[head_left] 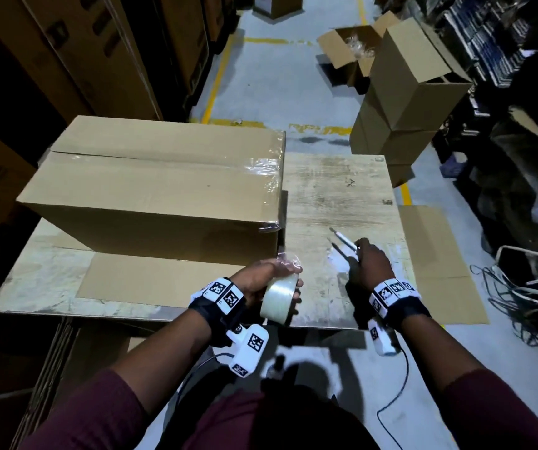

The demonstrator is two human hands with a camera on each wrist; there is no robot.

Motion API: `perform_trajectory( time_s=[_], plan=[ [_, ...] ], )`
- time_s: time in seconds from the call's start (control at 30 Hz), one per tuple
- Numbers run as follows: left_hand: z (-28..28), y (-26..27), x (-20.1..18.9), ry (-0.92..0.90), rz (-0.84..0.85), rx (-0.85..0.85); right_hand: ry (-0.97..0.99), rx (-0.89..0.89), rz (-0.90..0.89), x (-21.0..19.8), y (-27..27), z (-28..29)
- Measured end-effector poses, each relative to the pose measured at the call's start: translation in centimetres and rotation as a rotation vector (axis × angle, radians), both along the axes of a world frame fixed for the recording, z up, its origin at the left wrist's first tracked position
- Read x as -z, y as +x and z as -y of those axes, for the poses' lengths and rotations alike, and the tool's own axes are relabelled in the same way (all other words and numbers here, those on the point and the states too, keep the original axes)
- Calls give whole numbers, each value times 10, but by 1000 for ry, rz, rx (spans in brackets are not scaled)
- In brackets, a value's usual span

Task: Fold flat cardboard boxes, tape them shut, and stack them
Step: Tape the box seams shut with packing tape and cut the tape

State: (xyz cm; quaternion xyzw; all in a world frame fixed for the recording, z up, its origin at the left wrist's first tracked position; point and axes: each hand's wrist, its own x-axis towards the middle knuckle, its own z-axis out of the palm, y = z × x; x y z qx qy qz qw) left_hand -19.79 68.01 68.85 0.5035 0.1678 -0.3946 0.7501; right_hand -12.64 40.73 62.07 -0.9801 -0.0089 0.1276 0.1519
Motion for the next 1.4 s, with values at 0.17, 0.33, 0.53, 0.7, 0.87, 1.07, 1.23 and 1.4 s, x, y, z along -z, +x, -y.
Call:
perform_trajectory(
  time_s=[0.17,0.33,0.53,0.7,0.87,1.07,1.23,1.4],
  plan=[
    [31,15,-9,67,34,41,41,82,-131,6,8,4],
    [48,27,-5,178,143,99,1061,248,-213,-62,-8,-18],
    [62,31,-3,120,228,128,995,16,-136,-91,-7,-31],
    [67,27,8,190,236,97,903,-27,173,-95,-19,-29],
    [71,38,36,219,130,5,948,83,195,-85,6,-25],
    [77,43,72,381,71,76,747,170,-15,10,48,-28],
    [66,50,105,384,97,15,661,65,-60,70,54,-38],
    [67,58,109,369,38,-29,552,-29,-31,81,63,-45]
  ],
)
